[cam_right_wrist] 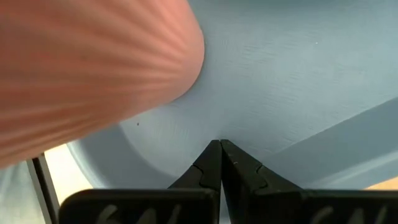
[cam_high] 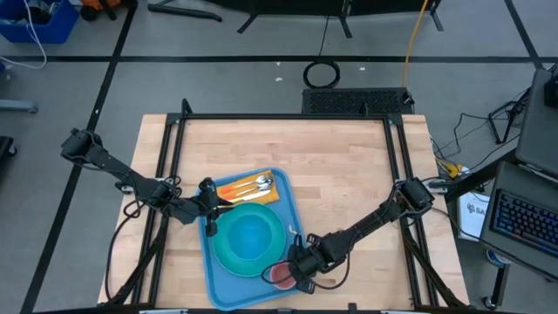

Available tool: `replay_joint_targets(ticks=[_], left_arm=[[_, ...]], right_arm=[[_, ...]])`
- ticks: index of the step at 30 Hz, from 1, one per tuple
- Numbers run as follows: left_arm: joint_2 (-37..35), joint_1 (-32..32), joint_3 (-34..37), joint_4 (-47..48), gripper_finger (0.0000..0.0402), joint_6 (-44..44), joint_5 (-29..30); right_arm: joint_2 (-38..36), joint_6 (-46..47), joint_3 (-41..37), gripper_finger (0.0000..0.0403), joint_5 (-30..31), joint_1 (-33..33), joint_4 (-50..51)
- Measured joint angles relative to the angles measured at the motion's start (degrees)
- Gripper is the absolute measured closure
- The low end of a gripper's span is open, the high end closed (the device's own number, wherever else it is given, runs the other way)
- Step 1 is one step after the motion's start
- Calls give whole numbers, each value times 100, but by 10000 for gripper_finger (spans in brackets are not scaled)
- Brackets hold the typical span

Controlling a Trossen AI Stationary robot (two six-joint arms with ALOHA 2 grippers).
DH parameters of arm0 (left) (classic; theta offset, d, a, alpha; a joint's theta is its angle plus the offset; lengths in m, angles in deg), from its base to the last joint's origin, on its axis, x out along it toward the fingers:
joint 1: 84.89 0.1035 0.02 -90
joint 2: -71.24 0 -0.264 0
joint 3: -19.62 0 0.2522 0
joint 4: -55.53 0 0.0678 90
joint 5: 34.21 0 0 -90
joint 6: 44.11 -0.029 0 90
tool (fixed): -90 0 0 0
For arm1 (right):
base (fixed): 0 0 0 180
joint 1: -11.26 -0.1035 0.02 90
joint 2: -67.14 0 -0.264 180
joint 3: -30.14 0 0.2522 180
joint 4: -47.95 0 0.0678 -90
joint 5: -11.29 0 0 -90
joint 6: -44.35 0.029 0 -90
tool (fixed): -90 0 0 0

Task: Set up tray
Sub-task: Move the blue serving tray to the center of the table

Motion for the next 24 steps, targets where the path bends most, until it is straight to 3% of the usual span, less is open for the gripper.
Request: replay_joint_targets(ticks=[24], left_arm=[[0,-2,0,3,339,2,-4]], right_arm=[[-493,-674,-35,403,450,118,223]])
